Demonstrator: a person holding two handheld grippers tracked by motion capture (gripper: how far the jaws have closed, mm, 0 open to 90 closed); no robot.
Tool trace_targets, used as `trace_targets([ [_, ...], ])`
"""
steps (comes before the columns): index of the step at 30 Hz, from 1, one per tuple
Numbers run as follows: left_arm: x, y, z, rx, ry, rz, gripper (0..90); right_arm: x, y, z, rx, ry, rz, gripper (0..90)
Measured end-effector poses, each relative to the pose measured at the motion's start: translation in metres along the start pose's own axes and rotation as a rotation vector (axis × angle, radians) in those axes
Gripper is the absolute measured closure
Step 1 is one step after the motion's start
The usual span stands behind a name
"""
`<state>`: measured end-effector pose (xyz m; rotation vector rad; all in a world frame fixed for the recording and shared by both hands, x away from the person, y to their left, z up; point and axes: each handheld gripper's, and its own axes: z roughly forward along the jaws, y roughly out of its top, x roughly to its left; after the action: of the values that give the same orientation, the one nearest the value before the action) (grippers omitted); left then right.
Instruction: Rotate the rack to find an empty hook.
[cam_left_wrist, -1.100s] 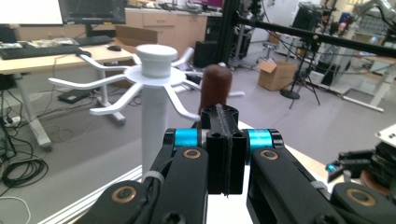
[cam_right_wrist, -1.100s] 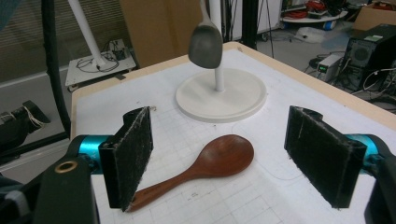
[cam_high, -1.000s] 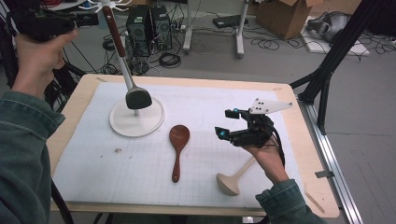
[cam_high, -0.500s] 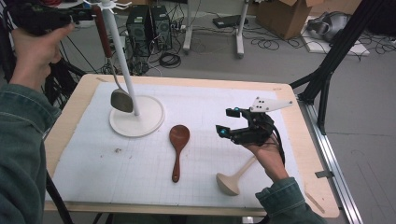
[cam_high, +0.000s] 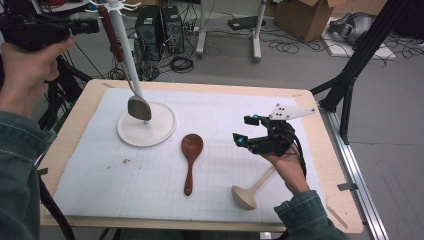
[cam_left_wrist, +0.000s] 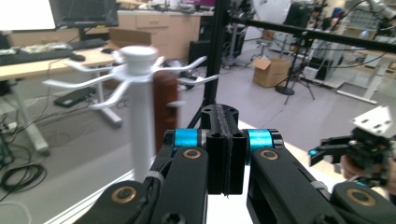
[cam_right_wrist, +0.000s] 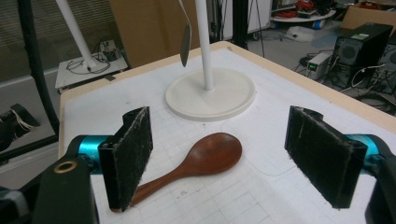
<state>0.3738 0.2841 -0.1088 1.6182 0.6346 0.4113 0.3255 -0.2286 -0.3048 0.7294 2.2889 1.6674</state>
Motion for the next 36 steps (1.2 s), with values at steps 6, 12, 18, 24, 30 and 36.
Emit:
trace_targets([
  [6,-0.004,0.002,0.011,0.005,0.016,0.0,89.6,0.002,0.001,0.0,-0.002,0.0,-0.003,22.4],
  [12,0.004,0.001,0.018,0.002,0.077,-0.023,89.6,-0.001,0.001,0.0,-0.007,-0.001,-0.007,22.4],
  [18,0.01,0.001,0.018,-0.01,0.108,-0.038,89.5,-0.001,0.0,0.0,0.0,0.0,-0.001,22.4],
  [24,0.015,0.0,0.015,-0.003,0.128,-0.036,89.5,-0.002,0.0,0.0,0.001,-0.001,-0.002,22.4],
  [30,0.011,0.001,0.013,0.005,0.098,-0.014,85.4,-0.005,-0.001,-0.002,0.001,-0.009,0.006,22.4],
  [36,0.001,-0.008,0.006,0.042,0.032,0.037,72.8,-0.008,-0.002,0.0,0.02,-0.022,0.015,22.2],
])
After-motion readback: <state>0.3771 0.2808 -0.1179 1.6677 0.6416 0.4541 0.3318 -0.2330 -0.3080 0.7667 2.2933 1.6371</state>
